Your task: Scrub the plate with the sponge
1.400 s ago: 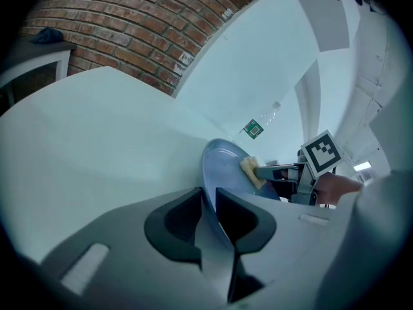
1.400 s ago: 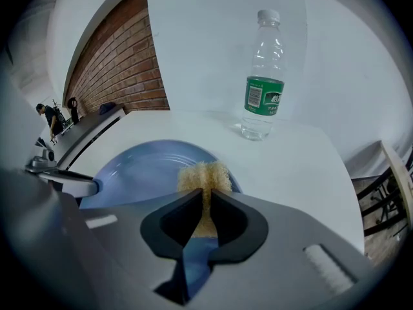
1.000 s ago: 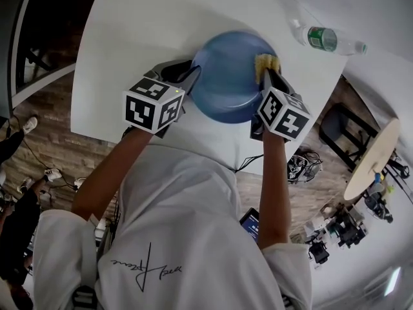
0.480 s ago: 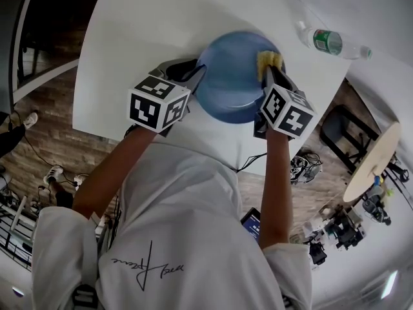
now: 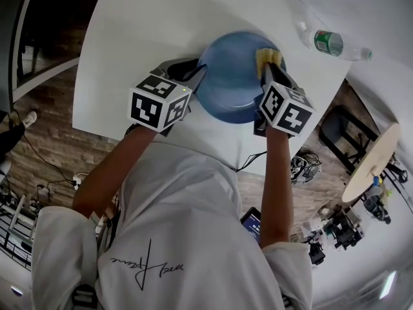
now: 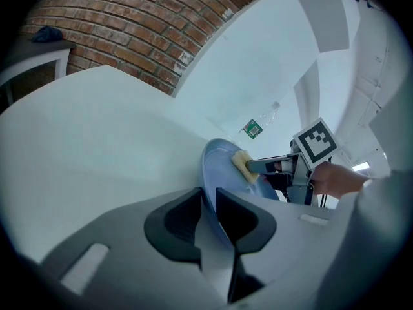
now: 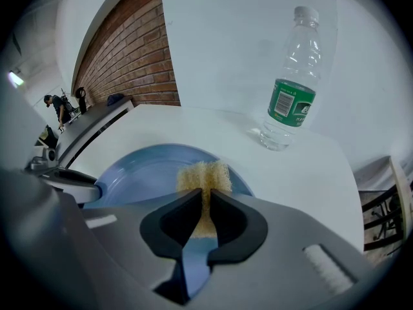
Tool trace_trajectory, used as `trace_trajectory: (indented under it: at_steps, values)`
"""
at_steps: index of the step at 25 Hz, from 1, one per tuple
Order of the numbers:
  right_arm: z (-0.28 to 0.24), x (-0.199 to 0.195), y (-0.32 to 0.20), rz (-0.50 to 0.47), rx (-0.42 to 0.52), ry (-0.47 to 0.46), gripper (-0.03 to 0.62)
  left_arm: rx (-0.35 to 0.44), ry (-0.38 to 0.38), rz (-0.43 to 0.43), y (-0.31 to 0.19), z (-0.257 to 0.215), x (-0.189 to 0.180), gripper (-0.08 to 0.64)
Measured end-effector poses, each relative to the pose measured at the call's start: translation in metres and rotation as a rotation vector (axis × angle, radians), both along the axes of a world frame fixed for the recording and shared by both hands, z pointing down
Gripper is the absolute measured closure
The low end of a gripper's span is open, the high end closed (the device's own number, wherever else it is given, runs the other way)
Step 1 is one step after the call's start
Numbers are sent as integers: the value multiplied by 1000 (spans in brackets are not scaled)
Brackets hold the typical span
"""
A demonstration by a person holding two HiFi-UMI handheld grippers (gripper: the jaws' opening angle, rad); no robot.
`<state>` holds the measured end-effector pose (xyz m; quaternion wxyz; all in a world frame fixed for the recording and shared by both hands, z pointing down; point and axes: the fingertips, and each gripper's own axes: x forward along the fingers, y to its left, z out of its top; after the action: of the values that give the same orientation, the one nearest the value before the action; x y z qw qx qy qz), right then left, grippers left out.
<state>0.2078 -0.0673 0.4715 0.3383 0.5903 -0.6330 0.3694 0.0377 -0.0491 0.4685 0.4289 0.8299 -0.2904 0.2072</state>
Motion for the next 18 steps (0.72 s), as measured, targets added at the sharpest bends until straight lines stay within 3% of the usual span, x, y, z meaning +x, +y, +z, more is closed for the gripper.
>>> trace_trajectory:
  at_steps: [18]
  values:
    - [3,-19,-10,-56,17,-1,548,-3,-1,-17,-4,2,0,486]
